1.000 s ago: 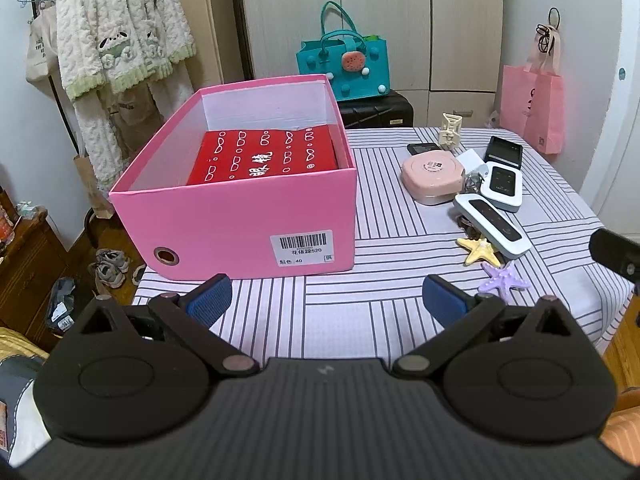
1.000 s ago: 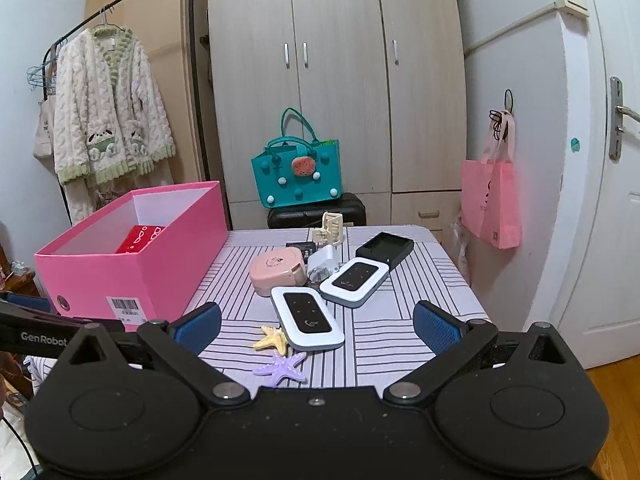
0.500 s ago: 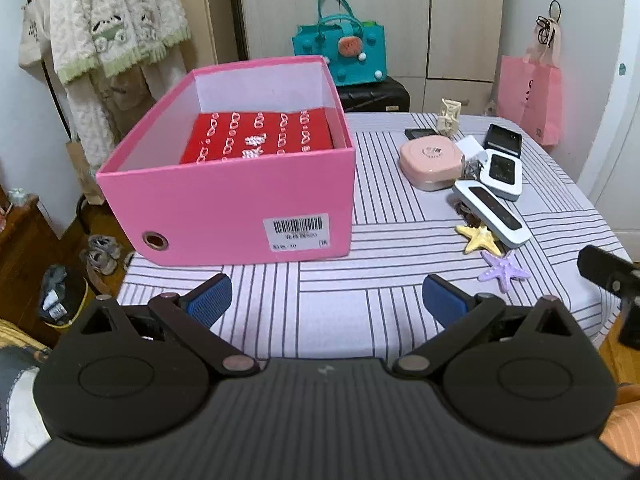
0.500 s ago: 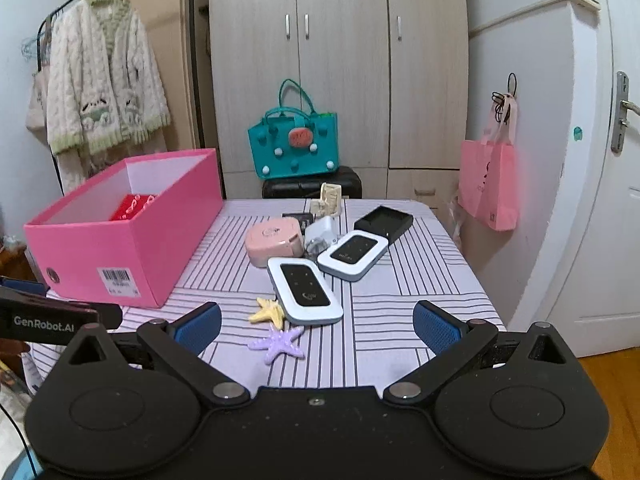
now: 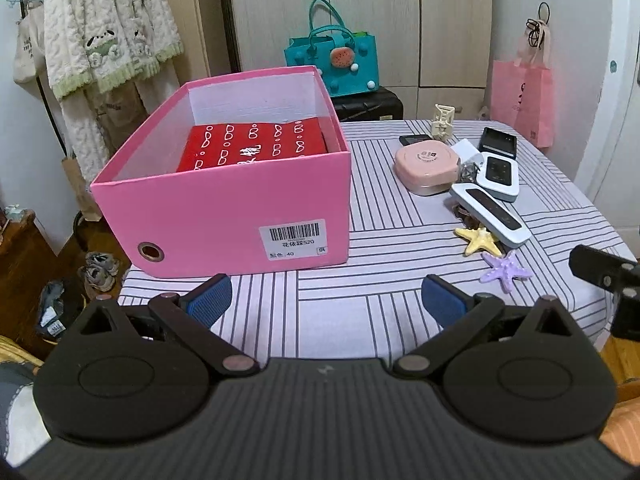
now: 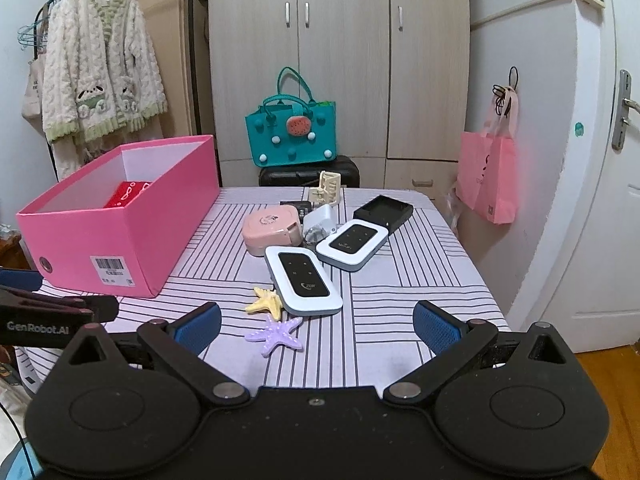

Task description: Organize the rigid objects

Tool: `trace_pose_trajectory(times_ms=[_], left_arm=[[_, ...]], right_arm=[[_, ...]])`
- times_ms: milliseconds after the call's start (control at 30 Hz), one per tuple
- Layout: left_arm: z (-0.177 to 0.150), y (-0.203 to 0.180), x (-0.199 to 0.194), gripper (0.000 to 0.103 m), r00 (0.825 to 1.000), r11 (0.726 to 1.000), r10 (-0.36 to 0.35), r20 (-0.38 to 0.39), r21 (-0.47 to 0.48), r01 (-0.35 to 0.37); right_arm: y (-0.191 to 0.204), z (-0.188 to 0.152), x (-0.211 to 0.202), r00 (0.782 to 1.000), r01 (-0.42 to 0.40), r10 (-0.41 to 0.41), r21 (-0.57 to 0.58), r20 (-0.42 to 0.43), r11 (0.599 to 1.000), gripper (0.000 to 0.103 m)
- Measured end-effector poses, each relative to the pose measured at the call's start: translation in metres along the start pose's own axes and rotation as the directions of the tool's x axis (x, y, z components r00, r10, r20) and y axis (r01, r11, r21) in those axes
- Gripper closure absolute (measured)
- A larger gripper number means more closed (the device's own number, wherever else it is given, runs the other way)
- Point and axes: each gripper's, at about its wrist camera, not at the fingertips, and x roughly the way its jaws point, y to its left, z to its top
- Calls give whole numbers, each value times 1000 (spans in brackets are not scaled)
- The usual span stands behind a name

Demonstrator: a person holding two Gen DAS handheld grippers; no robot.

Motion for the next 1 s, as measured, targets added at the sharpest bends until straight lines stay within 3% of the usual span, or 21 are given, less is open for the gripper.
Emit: trace_pose_trajectory(times_ms=[433,700,767,867,1000], left_arm=[[9,12,6,0,1000,999,-16,0,30,16],[7,13,21,3,996,996,-76,-43,52,78],[9,14,19,3,994,992,-105,-24,67,106],[17,21,13,3,994,989,-98,40,119,92],[32,44,6,3,985,987,-97,141,144,76]], right_arm=[[3,5,15,999,11,-12,-15,-34,1000,0],[0,7,25,999,1,-1,-5,-42,1000,0],[-3,6,25,1000,-31,31,4,4,1000,0],[-15,1,24,986,-105,102,14,130,994,0],[-26,6,44,985,-141,136,38,104,989,0]])
